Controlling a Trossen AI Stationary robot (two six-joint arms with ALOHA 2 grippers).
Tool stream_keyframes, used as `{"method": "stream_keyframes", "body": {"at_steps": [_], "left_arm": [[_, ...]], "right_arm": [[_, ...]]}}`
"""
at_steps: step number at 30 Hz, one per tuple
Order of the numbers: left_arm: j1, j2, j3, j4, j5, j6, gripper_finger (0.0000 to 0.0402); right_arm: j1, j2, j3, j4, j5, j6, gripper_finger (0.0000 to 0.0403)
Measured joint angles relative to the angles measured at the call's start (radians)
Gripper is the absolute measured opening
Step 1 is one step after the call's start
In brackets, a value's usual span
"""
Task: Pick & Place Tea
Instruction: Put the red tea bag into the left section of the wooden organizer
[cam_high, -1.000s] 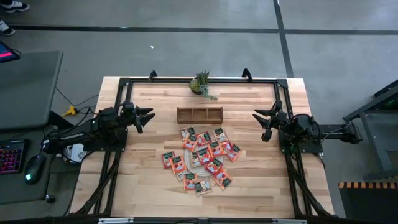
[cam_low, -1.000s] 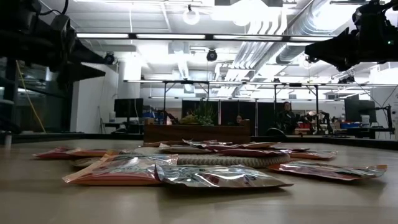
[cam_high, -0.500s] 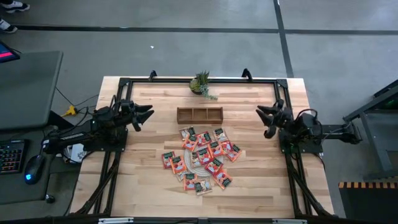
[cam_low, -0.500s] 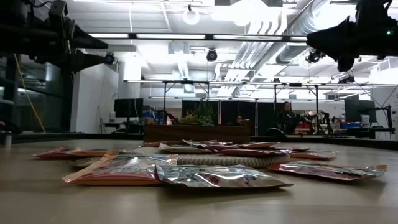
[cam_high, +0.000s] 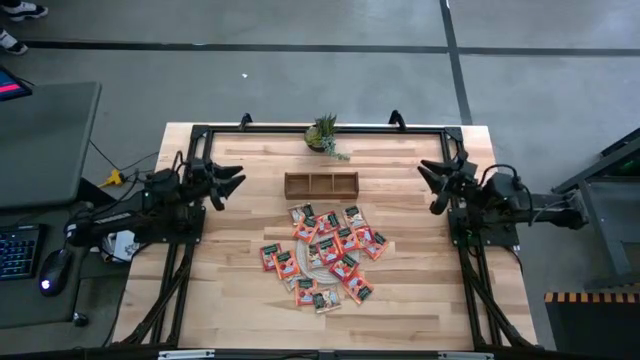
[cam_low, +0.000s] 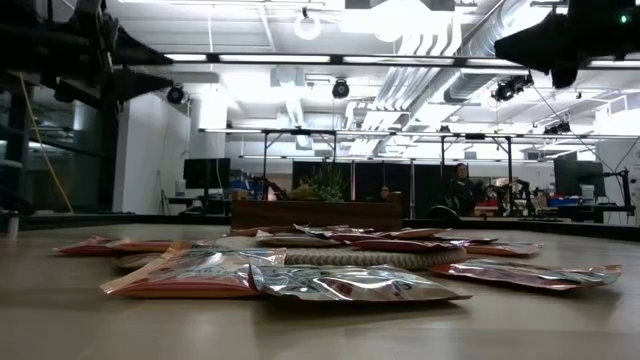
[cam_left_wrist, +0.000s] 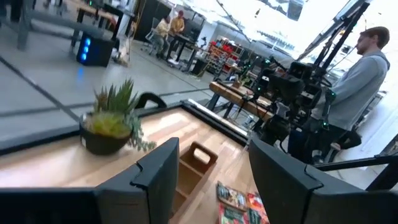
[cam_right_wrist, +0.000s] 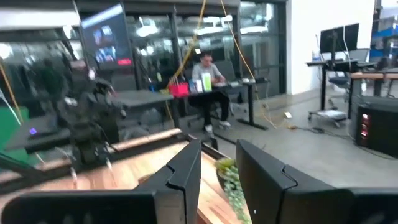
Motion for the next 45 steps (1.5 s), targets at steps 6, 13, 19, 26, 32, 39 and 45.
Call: {"method": "stream_keyframes", "body": {"at_steps": [6,13,19,26,32,39,45], "left_arm": [[0.0,0.104,0.139,-0.105,-0.003,0.102,0.0193],[0.0,0.244,0.277,-0.332,-0.005,-0.013,0.0193],[0.0,0.334,0.333,-0.442,0.065,-0.22,0.0193],[0.0,0.391,0.334,-0.54,0.286,-0.362,0.0193],[0.0,0.446,0.334,-0.675,0.426,-0.504,0.0193],[0.0,0.558,0.334,-0.629,0.567,-0.332,0.0193],[-0.001,0.694,0.334,-0.621,0.589,-0.125,0.0193]], "right_arm": [[0.0,0.134,0.168,-0.131,0.043,0.007,0.0098],[0.0,0.261,0.304,-0.269,0.173,0.162,0.0098],[0.0,0.324,0.347,-0.416,0.173,0.311,0.0098],[-0.001,0.36,0.346,-0.494,0.029,0.446,0.0099],[-0.001,0.375,0.346,-0.573,-0.072,0.541,0.0099],[-0.001,0.393,0.346,-0.603,-0.11,0.535,0.0099],[-0.001,0.42,0.346,-0.605,-0.142,0.526,0.0099]]}}
